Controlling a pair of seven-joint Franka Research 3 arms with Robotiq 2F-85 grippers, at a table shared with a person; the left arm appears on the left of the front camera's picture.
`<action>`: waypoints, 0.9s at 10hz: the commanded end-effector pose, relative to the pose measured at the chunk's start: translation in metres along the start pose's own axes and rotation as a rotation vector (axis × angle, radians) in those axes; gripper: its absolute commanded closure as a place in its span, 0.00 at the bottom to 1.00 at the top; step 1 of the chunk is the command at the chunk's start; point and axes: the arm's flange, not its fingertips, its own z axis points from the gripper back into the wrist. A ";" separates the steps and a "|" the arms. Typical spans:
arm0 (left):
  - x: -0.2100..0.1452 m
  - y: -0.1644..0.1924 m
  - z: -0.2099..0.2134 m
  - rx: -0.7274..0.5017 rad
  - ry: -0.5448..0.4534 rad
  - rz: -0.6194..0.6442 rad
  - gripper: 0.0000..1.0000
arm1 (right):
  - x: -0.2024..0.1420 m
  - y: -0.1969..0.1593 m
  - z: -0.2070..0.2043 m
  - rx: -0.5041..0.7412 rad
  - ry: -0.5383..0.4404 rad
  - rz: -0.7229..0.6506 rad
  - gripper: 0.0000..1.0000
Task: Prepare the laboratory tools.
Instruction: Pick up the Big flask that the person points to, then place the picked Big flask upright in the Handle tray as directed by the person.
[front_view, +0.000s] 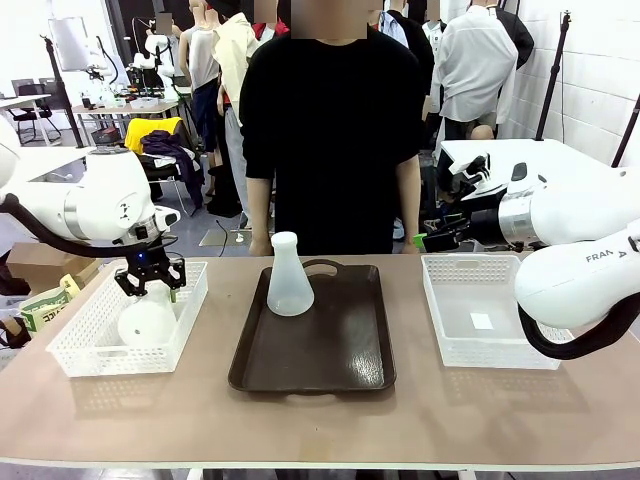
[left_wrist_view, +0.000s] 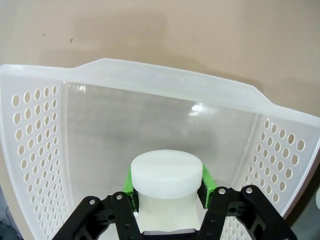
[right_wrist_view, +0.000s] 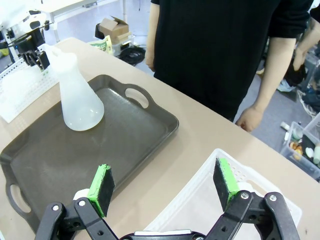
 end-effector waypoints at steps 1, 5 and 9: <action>0.000 -0.001 -0.001 -0.001 0.000 -0.001 1.00 | -0.002 0.006 0.010 -0.016 -0.077 -0.004 0.00; 0.000 -0.001 -0.001 -0.001 0.000 -0.001 1.00 | -0.002 0.006 0.010 -0.016 -0.077 -0.004 0.00; 0.000 -0.001 -0.001 -0.001 0.000 -0.001 1.00 | -0.002 0.006 0.010 -0.016 -0.077 -0.004 0.00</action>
